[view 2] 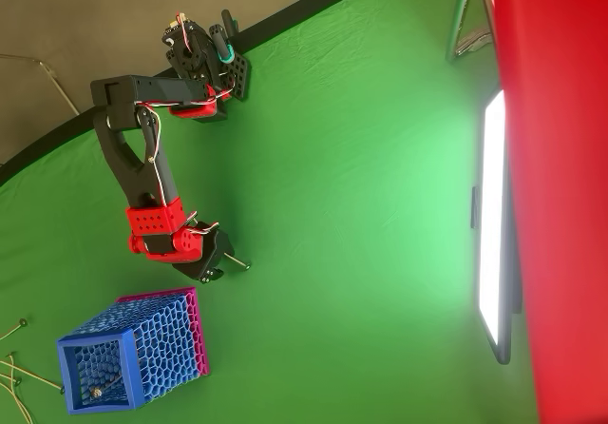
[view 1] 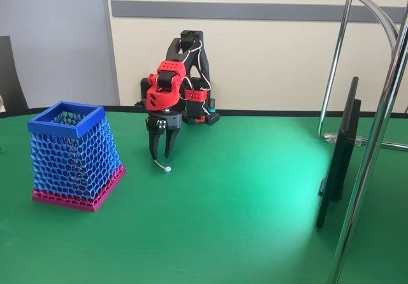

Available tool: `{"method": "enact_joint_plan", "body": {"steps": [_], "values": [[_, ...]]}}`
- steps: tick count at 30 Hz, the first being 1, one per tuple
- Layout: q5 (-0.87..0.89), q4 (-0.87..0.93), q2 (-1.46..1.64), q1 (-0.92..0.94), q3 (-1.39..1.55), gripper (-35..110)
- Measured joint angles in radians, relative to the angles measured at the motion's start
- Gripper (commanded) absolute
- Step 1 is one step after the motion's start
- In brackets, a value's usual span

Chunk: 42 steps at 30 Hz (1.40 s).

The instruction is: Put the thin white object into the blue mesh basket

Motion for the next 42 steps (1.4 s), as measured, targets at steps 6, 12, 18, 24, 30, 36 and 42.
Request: {"method": "enact_joint_plan", "body": {"steps": [6, 12, 18, 24, 30, 36, 42], "values": [[0.023, 0.023, -0.071, -0.008, -0.060, 24], [0.052, 0.049, -0.117, -0.028, -0.110, 23], [0.069, 0.063, -0.160, -0.044, -0.141, 22], [0.072, 0.063, -0.199, -0.044, -0.169, 22], [0.074, 0.063, -0.235, -0.044, -0.201, 22], [0.074, 0.094, -0.259, -0.044, -0.236, 20], [0.074, 0.104, -0.270, -0.044, -0.259, 17]]}}
